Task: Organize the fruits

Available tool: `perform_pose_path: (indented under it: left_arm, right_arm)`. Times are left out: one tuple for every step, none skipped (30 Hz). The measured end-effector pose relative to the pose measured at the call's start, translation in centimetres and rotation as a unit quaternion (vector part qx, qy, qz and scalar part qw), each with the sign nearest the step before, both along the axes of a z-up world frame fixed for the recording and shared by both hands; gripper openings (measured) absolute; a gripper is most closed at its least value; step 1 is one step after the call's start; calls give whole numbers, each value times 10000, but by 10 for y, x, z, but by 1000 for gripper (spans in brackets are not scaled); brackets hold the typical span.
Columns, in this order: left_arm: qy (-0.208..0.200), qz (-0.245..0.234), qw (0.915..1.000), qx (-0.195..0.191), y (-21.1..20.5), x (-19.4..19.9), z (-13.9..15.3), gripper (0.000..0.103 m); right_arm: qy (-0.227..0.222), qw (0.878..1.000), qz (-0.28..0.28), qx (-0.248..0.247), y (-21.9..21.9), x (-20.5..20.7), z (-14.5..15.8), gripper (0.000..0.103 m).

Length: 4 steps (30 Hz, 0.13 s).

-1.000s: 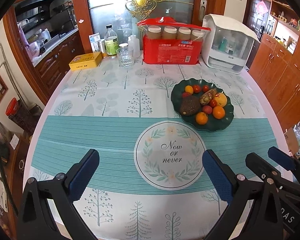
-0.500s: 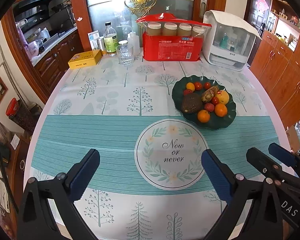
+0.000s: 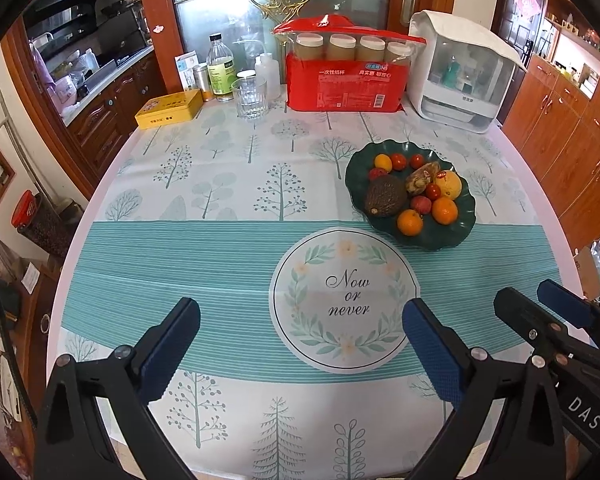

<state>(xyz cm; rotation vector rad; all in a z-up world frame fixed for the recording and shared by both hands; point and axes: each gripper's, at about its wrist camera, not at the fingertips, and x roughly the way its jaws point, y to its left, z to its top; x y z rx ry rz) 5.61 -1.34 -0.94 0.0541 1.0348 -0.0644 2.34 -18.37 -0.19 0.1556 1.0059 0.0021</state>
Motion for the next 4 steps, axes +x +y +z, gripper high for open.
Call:
perform_pose_path:
  left_arm:
    - [3,1,10000,4,0,0,0,100]
    - [2,-2,10000,1,0,0,0,100]
    - [1,-3,10000,1,0,0,0,100]
    - [5,-1,10000,7,0,0,0,100]
  right_arm:
    - [4,10000,-4,1,0,0,0,64]
    - [6,10000,-8,2,0,0,0,64]
    - [8,10000,-9,6,0,0,0,64]
    - [7,10000,-11,2,0,0,0,64]
